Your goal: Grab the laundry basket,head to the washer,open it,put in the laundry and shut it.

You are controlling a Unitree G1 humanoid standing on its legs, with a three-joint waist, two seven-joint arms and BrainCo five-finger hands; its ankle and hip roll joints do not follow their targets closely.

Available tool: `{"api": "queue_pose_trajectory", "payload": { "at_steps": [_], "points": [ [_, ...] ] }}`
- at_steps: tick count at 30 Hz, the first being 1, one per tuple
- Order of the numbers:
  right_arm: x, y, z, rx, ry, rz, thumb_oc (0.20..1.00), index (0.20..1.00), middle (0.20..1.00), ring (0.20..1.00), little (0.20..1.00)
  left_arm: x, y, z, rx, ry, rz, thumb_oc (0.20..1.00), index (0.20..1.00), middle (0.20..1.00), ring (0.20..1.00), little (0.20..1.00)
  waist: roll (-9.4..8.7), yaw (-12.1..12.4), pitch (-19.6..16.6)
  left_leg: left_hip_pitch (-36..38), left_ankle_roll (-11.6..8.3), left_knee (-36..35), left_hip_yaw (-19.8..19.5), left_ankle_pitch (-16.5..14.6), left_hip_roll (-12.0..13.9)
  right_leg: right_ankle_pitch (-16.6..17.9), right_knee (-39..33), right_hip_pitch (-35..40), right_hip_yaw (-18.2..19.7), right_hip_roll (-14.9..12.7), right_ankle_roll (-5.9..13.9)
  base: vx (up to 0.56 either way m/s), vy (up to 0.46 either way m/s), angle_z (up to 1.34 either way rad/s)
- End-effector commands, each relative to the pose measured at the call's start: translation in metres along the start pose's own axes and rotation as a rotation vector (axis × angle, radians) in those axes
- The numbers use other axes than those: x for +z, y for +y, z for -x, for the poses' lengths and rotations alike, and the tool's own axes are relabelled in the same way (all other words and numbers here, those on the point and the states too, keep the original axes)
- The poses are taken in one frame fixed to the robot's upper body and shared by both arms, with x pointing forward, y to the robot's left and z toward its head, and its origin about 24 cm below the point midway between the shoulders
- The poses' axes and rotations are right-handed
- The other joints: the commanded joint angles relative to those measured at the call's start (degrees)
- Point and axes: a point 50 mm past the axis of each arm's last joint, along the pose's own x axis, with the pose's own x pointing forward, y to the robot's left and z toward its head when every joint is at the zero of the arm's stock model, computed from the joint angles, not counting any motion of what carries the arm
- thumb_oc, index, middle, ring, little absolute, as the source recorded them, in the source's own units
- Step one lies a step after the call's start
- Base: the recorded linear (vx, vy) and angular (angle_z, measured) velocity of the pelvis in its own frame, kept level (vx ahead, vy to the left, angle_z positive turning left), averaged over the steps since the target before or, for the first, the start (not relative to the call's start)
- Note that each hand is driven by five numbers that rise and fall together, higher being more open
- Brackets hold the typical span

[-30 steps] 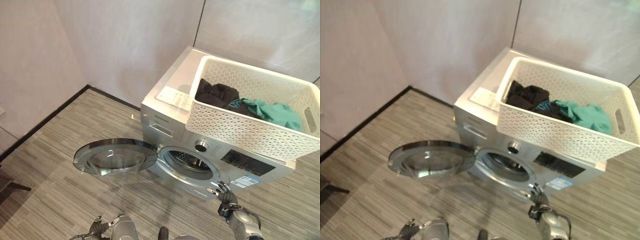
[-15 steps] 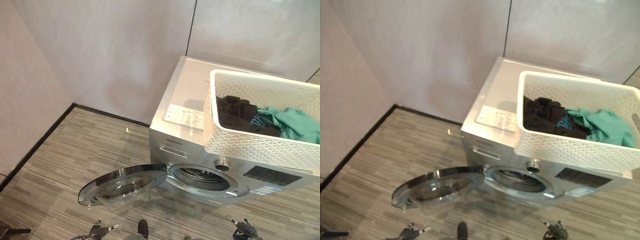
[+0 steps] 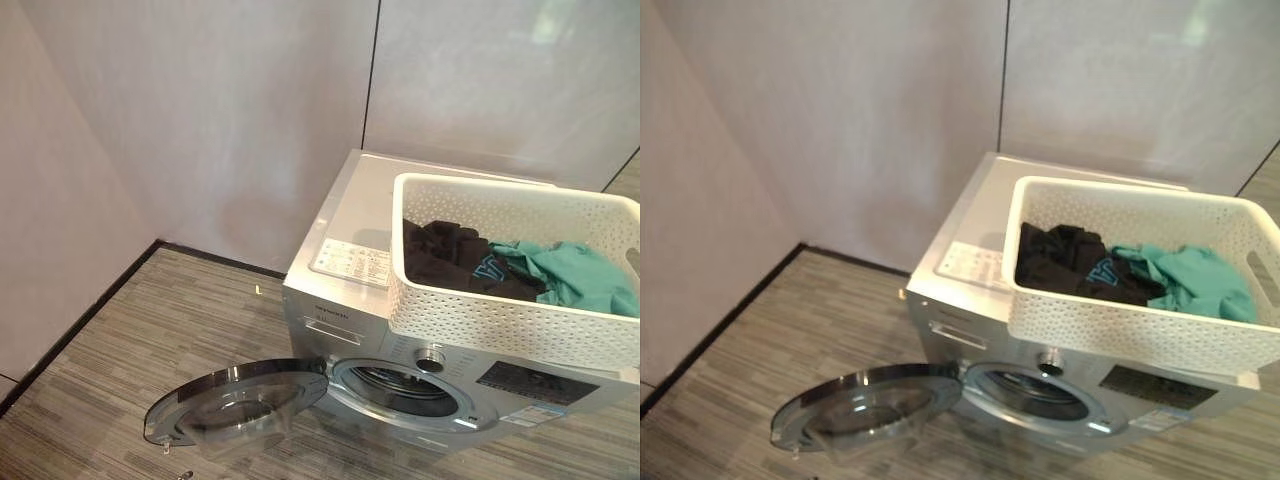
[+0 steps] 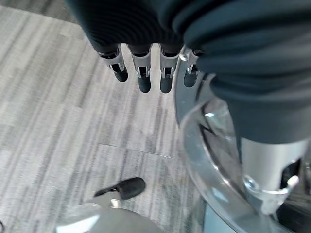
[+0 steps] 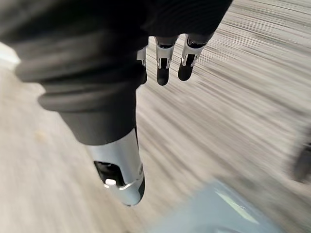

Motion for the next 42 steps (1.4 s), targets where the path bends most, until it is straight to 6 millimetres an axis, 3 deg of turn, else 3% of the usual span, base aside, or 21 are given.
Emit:
{"api": "queue_pose_trajectory", "payload": {
  "at_steps": [1,2,3,4,5,6,7,8,9,11,12,13,14,16,17,20,23,28,35,38,42],
  "points": [
    [0.068,0.042,0.015,0.095,-0.36,-0.041,1.0,1.0,1.0,1.0,1.0,-0.004,-0.001,0.0,0.022,0.044,0.034,1.0,1.0,1.0,1.0,1.0,2.19,-0.2,0.5,0.1,-0.13,0.7,1.8,-3.4,2.1,0.0,3.3,-1.7,-0.4,-1.6,2.28,-0.04,-0.029,-0.07],
    [0.067,0.042,0.015,0.093,-0.358,-0.04,1.0,1.0,1.0,1.0,1.0,-0.005,0.0,-0.001,0.023,0.044,0.033,1.0,1.0,1.0,1.0,1.0,2.11,-0.1,0.4,-0.1,-0.13,0.7,1.9,-3.2,2.1,0.2,3.2,-2.0,-0.3,-1.6,2.22,-0.03,-0.014,-0.17],
    [0.089,0.074,0.042,0.209,-0.551,-0.045,1.0,1.0,1.0,1.0,1.0,-0.01,-0.004,0.001,0.021,0.061,0.056,1.0,1.0,1.0,1.0,1.0,2.25,-0.6,0.3,0.3,0.0,0.7,2.6,-3.5,2.3,0.7,2.5,-2.2,0.5,-1.5,2.28,-0.01,-0.001,-0.33],
    [0.089,0.074,0.042,0.208,-0.55,-0.045,1.0,1.0,1.0,1.0,1.0,-0.01,-0.003,0.001,0.022,0.061,0.056,1.0,1.0,1.0,1.0,1.0,2.21,-0.6,0.2,0.3,0.0,0.7,2.6,-3.5,2.3,0.7,2.5,-2.3,0.5,-1.5,2.27,0.0,-0.003,-0.47],
    [0.099,0.09,0.06,0.272,-0.647,-0.05,1.0,1.0,1.0,1.0,1.0,-0.012,-0.006,0.002,0.021,0.066,0.064,1.0,1.0,1.0,1.0,1.0,2.29,-0.7,0.2,0.5,0.07,0.7,3.0,-3.6,2.4,0.9,2.3,-2.5,0.9,-1.5,2.22,0.01,-0.01,-0.53],
    [0.117,0.111,0.091,0.373,-0.802,-0.058,1.0,1.0,1.0,1.0,1.0,-0.012,-0.008,0.002,0.018,0.068,0.081,1.0,1.0,1.0,1.0,1.0,2.34,-1.0,0.2,0.8,0.2,0.7,3.6,-3.7,2.5,1.1,2.2,-2.9,1.7,-1.3,2.13,0.01,-0.009,-0.3],
    [0.124,0.119,0.105,0.409,-0.87,-0.06,1.0,1.0,1.0,1.0,1.0,-0.012,-0.009,0.002,0.016,0.067,0.082,1.0,1.0,1.0,1.0,1.0,2.33,-1.1,0.2,1.0,0.24,0.7,3.9,-3.8,2.6,1.1,2.1,-2.9,2.0,-1.3,2.07,0.01,-0.006,-0.21],
    [0.123,0.119,0.106,0.408,-0.87,-0.058,1.0,1.0,1.0,1.0,1.0,-0.012,-0.009,0.002,0.016,0.067,0.083,1.0,1.0,1.0,1.0,1.0,2.31,-1.0,0.2,1.1,0.23,0.7,4.0,-3.8,2.6,1.1,2.2,-2.9,2.1,-1.2,2.07,0.02,-0.005,-0.25],
    [0.143,0.126,0.137,0.452,-1.041,-0.051,1.0,1.0,1.0,1.0,1.0,-0.012,-0.012,0.003,0.01,0.064,0.086,1.0,1.0,1.0,1.0,1.0,2.37,-1.2,0.2,1.4,0.26,0.7,4.2,-3.9,2.7,1.1,2.0,-2.8,2.3,-1.2,2.04,0.02,-0.009,-0.27],
    [0.16,0.125,0.17,0.443,-1.224,-0.078,1.0,1.0,1.0,1.0,1.0,-0.011,-0.014,0.003,0.017,0.062,0.081,1.0,1.0,1.0,1.0,1.0,2.51,-1.3,0.1,1.5,0.24,0.7,4.1,-4.0,2.9,0.9,1.9,-2.6,2.1,-1.0,1.92,0.02,-0.009,-0.06],
    [0.159,0.124,0.171,0.438,-1.225,-0.076,1.0,1.0,1.0,1.0,1.0,-0.011,-0.014,0.003,0.018,0.062,0.08,1.0,1.0,1.0,1.0,1.0,2.5,-1.3,0.1,1.5,0.23,0.7,4.0,-4.0,3.0,0.9,1.9,-2.5,2.0,-1.0,1.91,0.03,-0.011,0.07],
    [0.17,0.123,0.221,0.445,-1.459,-0.143,1.0,1.0,1.0,1.0,1.0,-0.009,-0.018,0.003,0.023,0.058,0.051,1.0,1.0,1.0,1.0,1.0,2.61,-1.3,-0.2,1.6,0.27,0.7,3.6,-4.2,3.1,0.8,1.5,-2.1,1.8,-0.8,1.86,0.03,-0.008,0.06],
    [0.17,0.123,0.221,0.445,-1.458,-0.143,1.0,1.0,1.0,1.0,1.0,-0.009,-0.018,0.003,0.023,0.058,0.05,1.0,1.0,1.0,1.0,1.0,2.58,-1.3,-0.2,1.6,0.27,0.7,3.6,-4.2,3.1,0.8,1.5,-2.1,1.8,-0.8,1.86,0.04,-0.01,0.0],
    [0.176,0.117,0.255,0.419,-1.628,-0.181,1.0,1.0,1.0,1.0,1.0,-0.005,-0.021,0.003,0.025,0.04,0.045,1.0,1.0,1.0,1.0,1.0,2.47,-1.2,-0.5,1.5,0.21,0.7,3.2,-4.2,3.3,0.7,1.3,-1.9,1.5,-0.4,1.78,0.0,0.0,0.0],
    [0.176,0.117,0.256,0.417,-1.628,-0.18,1.0,1.0,1.0,1.0,1.0,-0.005,-0.021,0.003,0.025,0.04,0.045,1.0,1.0,1.0,1.0,1.0,2.47,-1.2,-0.5,1.5,0.21,0.7,3.2,-4.2,3.3,0.7,1.3,-1.9,1.5,-0.4,1.77,0.0,0.0,0.0],
    [0.18,0.106,0.29,0.332,-1.824,-0.19,1.0,1.0,1.0,1.0,1.0,-0.004,-0.023,0.003,0.024,0.034,0.009,1.0,1.0,1.0,1.0,1.0,2.11,-1.1,-0.8,0.8,-0.07,0.7,2.7,-4.0,3.7,0.4,1.4,-2.0,0.9,0.0,1.61,0.0,-0.02,0.04],
    [0.176,0.101,0.309,0.299,-1.925,-0.201,1.0,1.0,1.0,1.0,1.0,-0.008,-0.028,0.004,0.014,0.043,-0.048,1.0,1.0,1.0,1.0,1.0,1.84,-1.0,-1.0,0.6,-0.3,0.7,2.3,-3.9,4.1,0.0,1.4,-1.7,0.3,0.3,1.42,0.01,-0.025,0.05],
    [0.174,0.099,0.317,0.328,-1.955,-0.213,1.0,1.0,1.0,1.0,1.0,-0.003,-0.03,0.004,-0.004,0.013,-0.1,1.0,1.0,1.0,1.0,1.0,1.53,-1.0,-1.0,0.2,-0.61,0.7,1.8,-3.7,4.5,-0.4,1.6,-1.6,-0.9,0.7,1.13,0.01,-0.018,0.18],
    [0.2,0.098,0.314,0.166,-2.057,0.065,1.0,1.0,1.0,1.0,1.0,0.006,-0.017,0.001,0.013,-0.02,-0.075,1.0,1.0,1.0,1.0,1.0,0.19,-0.2,-0.9,-0.3,-0.95,0.7,1.2,-3.6,4.9,-0.8,2.0,-1.8,-1.9,1.1,1.06,0.0,-0.009,0.08],
    [0.212,0.12,0.302,0.366,-1.979,0.295,1.0,1.0,1.0,1.0,1.0,0.002,-0.007,0.0,0.007,0.001,-0.073,1.0,1.0,1.0,1.0,1.0,-1.26,0.6,-0.2,-0.3,-0.99,0.7,0.9,-3.5,5.1,-1.1,2.4,-1.9,-2.2,1.2,0.83,-0.01,-0.013,0.0],
    [0.217,0.129,0.309,0.537,-1.971,0.378,1.0,1.0,1.0,1.0,1.0,-0.004,-0.005,0.0,-0.018,0.022,-0.076,1.0,1.0,1.0,1.0,1.0,-1.8,1.0,0.2,-0.1,-1.17,0.7,0.9,-3.4,5.1,-1.2,2.5,-1.7,-2.5,1.3,0.78,0.0,0.0,0.0]
  ]
}}
